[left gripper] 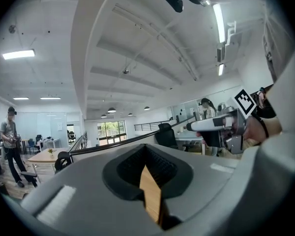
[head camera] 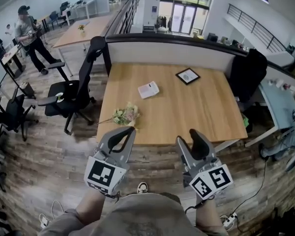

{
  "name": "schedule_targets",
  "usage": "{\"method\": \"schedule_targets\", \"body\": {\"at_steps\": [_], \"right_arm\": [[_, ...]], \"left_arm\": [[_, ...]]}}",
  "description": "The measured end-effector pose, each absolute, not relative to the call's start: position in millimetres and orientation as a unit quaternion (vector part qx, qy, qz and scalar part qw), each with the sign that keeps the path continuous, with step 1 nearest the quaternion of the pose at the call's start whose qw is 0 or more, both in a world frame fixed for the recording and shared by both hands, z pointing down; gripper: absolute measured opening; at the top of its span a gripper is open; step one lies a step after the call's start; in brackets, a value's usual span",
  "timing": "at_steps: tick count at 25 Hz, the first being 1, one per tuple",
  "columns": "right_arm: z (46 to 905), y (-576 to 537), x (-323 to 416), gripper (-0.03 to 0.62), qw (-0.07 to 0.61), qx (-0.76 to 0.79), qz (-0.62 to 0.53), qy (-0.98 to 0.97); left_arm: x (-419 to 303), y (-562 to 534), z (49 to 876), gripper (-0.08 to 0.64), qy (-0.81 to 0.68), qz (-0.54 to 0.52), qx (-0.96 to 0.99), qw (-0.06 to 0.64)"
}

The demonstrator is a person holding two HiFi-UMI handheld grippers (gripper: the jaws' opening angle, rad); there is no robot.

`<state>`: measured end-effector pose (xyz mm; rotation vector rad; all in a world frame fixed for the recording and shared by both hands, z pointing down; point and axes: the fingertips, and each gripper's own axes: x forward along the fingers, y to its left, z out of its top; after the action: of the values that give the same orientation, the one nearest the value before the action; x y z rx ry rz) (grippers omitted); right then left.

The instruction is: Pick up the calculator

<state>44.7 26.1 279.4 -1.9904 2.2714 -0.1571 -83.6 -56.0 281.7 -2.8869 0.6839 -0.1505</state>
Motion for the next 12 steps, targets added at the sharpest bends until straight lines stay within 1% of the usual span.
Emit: {"method": "schedule_targets", "body": {"at_steps": [6, 12], "right_arm": [[308.7, -27.7, 67.5, 0.192, 0.06, -0.654, -0.098, 0.748], [330.6, -75.2, 99.3, 0.192, 0.058, -0.649, -0.121, 0.749]], "left_arm": [[-74.0, -102.4, 290.8, 0.002, 0.239, -0.056, -0.967, 0.074], [-49.7, -146.5, 309.9, 0.002, 0.251, -0.075, -0.963, 0.062]]}}
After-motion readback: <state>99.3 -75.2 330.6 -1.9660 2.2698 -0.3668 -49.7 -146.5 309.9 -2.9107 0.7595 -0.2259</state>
